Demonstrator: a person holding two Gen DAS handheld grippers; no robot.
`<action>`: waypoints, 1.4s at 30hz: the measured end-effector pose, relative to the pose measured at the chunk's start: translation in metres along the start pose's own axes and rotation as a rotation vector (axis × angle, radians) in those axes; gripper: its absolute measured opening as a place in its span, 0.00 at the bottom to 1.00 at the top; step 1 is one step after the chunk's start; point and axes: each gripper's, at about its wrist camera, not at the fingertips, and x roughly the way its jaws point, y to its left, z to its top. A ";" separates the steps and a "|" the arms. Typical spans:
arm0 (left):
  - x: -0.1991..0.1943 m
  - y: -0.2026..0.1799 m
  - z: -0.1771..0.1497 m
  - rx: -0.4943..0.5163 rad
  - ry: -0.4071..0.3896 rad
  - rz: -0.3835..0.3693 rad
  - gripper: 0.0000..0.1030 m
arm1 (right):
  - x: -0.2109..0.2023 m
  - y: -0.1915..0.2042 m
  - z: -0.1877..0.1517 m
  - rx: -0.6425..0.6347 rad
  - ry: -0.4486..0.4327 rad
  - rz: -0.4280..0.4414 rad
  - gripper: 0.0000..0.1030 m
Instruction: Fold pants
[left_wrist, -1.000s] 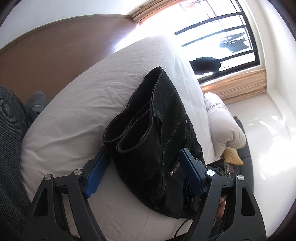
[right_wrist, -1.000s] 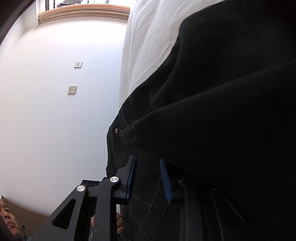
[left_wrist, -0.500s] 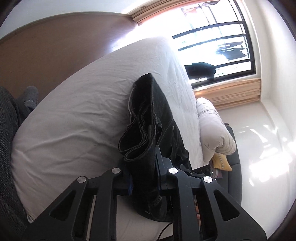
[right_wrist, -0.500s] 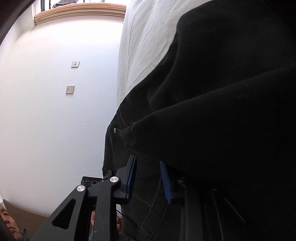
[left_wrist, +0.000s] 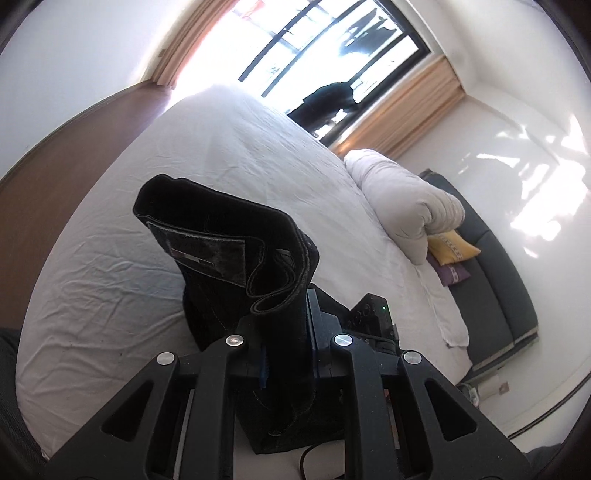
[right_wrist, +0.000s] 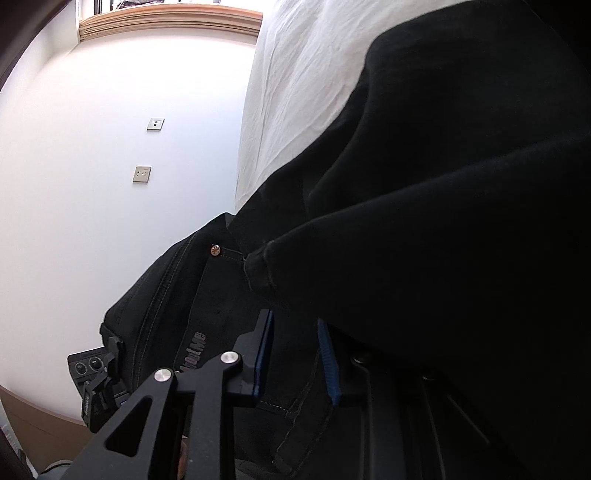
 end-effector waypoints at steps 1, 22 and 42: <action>-0.001 -0.010 -0.002 0.032 0.005 0.001 0.13 | -0.010 0.005 -0.001 0.000 -0.034 0.030 0.51; 0.163 -0.204 -0.138 0.644 0.369 -0.030 0.13 | -0.176 0.027 -0.035 -0.139 -0.142 0.067 0.99; 0.212 -0.283 -0.230 0.996 0.400 0.047 0.13 | -0.204 0.014 -0.032 -0.267 -0.173 -0.398 0.23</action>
